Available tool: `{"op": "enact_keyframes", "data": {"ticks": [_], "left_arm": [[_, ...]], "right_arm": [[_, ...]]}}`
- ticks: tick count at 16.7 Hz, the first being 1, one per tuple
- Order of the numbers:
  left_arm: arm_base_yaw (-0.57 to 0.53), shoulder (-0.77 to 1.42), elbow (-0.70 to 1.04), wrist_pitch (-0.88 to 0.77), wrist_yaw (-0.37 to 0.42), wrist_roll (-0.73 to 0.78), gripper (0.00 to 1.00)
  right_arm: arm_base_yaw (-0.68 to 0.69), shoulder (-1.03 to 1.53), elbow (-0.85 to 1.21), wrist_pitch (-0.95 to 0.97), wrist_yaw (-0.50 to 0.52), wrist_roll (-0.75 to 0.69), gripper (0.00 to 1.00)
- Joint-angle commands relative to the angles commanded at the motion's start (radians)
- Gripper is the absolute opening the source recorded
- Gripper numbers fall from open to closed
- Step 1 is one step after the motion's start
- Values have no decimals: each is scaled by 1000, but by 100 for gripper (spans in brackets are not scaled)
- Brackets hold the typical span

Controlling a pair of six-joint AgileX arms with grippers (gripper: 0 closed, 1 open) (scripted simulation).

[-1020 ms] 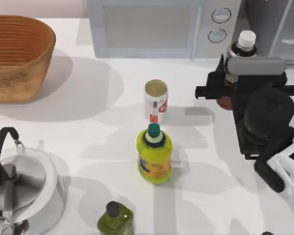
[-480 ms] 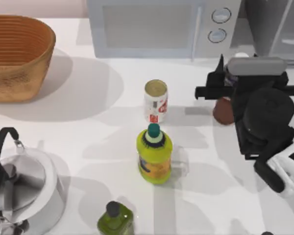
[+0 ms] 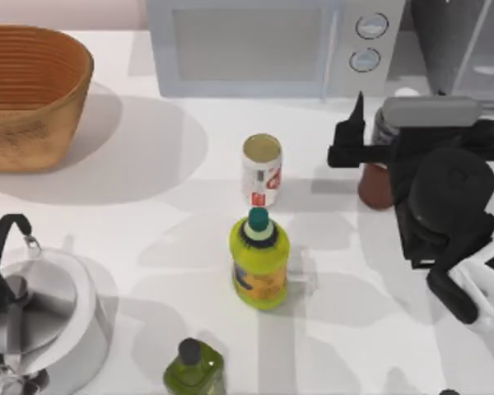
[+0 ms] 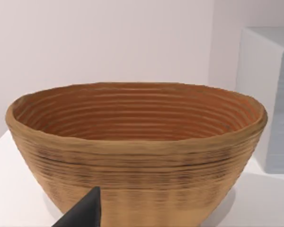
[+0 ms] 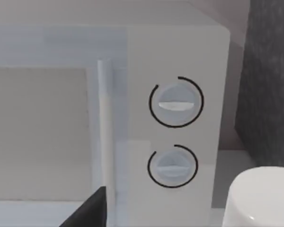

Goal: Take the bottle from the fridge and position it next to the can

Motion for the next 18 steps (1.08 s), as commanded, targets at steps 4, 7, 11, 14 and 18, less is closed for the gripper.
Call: {"op": "enact_keyframes", "data": {"ticks": [4, 7, 11, 14, 18], "left_arm": [[0, 0, 0, 0, 0, 0, 100], [0, 0, 0, 0, 0, 0, 100], [0, 0, 0, 0, 0, 0, 100], [0, 0, 0, 0, 0, 0, 100], [0, 0, 0, 0, 0, 0, 100]], "right_arm": [[1, -2, -3, 2, 3, 0, 100], [27, -28, -59, 25, 32, 1, 100], [55, -55, -105, 49, 55, 1, 100], [50, -50, -101, 46, 53, 1, 100], [32, -153, -122, -19, 14, 2, 100]]}}
